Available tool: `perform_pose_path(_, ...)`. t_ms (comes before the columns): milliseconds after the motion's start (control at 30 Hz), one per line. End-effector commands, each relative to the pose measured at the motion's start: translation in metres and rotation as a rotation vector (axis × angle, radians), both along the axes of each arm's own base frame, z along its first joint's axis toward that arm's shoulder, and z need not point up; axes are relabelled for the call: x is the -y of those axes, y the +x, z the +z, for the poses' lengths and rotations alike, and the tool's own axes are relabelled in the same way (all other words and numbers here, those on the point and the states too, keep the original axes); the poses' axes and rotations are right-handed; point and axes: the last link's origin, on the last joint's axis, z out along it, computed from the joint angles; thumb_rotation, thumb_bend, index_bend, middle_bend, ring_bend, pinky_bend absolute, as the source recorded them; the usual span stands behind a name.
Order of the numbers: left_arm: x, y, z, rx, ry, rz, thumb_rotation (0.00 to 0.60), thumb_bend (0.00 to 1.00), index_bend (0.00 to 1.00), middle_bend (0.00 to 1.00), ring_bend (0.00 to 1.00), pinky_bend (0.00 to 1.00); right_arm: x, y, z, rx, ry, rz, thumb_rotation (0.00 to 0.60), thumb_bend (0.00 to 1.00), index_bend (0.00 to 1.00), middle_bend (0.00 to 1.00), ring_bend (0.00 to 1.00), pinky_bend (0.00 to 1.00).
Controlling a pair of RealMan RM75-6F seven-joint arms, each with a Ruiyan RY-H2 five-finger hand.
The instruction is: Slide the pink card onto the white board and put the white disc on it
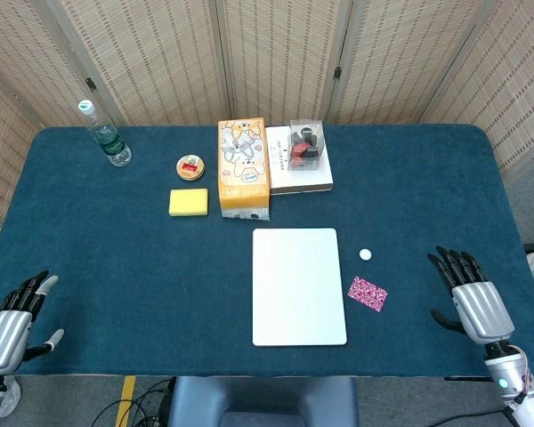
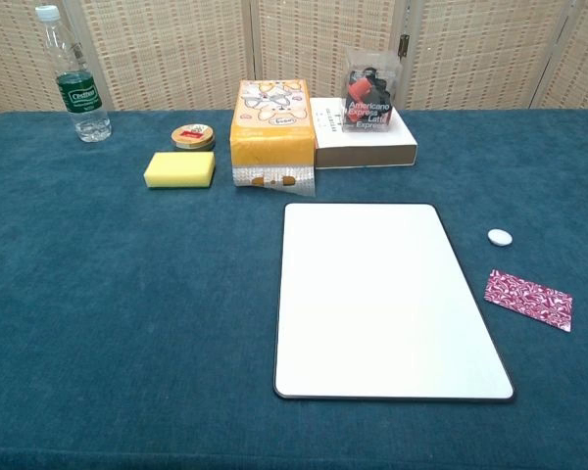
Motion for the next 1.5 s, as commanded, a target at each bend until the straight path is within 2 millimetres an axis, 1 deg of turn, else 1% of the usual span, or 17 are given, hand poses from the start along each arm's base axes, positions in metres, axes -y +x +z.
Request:
perform_pose_path(33, -0.001, 0.0, 0.0, -0.001, -0.001, 0.0, 0.6, 0.29, 0.0, 0.07, 0.11, 0.22, 0.0, 0.0, 0.0, -0.001, 0.001, -0.002, 0.6, 0.12, 0.0, 0.0, 0.0, 0.0)
perform_pose_path(267, -0.004, 0.003, -0.002, 0.001, -0.01, -0.015, 0.6, 0.29, 0.0, 0.07, 0.11, 0.22, -0.002, -0.003, 0.0, -0.004, -0.001, -0.015, 0.6, 0.13, 0.0, 0.0, 0.0, 0.0)
perform_pose_path(433, -0.003, 0.005, -0.001, 0.012, -0.016, -0.024, 0.6, 0.29, 0.0, 0.07, 0.11, 0.22, 0.002, -0.003, -0.011, 0.044, 0.068, -0.045, 0.6, 0.13, 0.0, 0.0, 0.0, 0.0)
perform_pose_path(567, -0.005, 0.006, 0.001, 0.033, -0.016, -0.037, 0.6, 0.29, 0.0, 0.07, 0.11, 0.22, 0.008, -0.001, -0.02, 0.028, 0.099, -0.052, 0.6, 0.12, 0.0, 0.0, 0.0, 0.0)
perform_pose_path(700, -0.009, 0.009, 0.002, 0.065, -0.028, -0.055, 0.6, 0.29, 0.0, 0.07, 0.11, 0.22, 0.011, 0.009, -0.036, 0.028, 0.097, -0.037, 0.6, 0.12, 0.0, 0.0, 0.0, 0.0)
perform_pose_path(800, -0.008, 0.011, 0.004, 0.089, -0.041, -0.072, 0.6, 0.29, 0.0, 0.07, 0.11, 0.22, 0.009, 0.017, -0.053, 0.04, 0.097, -0.029, 0.6, 0.12, 0.0, 0.0, 0.0, 0.0)
perform_pose_path(1000, -0.002, 0.011, 0.01, 0.116, -0.042, -0.092, 0.6, 0.29, 0.0, 0.07, 0.11, 0.22, 0.004, 0.024, -0.081, 0.058, 0.116, -0.038, 0.6, 0.11, 0.0, 0.0, 0.0, 0.0)
perform_pose_path(1133, 0.002, 0.008, 0.016, 0.133, -0.036, -0.092, 0.6, 0.29, 0.0, 0.07, 0.11, 0.22, 0.006, 0.025, -0.098, 0.05, 0.145, -0.051, 0.6, 0.11, 0.0, 0.0, 0.0, 0.0)
perform_pose_path(1267, 0.005, 0.006, 0.021, 0.149, -0.029, -0.094, 0.6, 0.29, 0.0, 0.07, 0.11, 0.22, 0.015, 0.031, -0.107, 0.05, 0.161, -0.054, 0.6, 0.11, 0.0, 0.0, 0.0, 0.0)
perform_pose_path(1500, 0.004, 0.002, 0.027, 0.168, -0.023, -0.089, 0.6, 0.29, 0.0, 0.07, 0.11, 0.22, 0.028, 0.038, -0.113, 0.063, 0.158, -0.057, 0.6, 0.12, 0.02, 0.0, 0.0, 0.0)
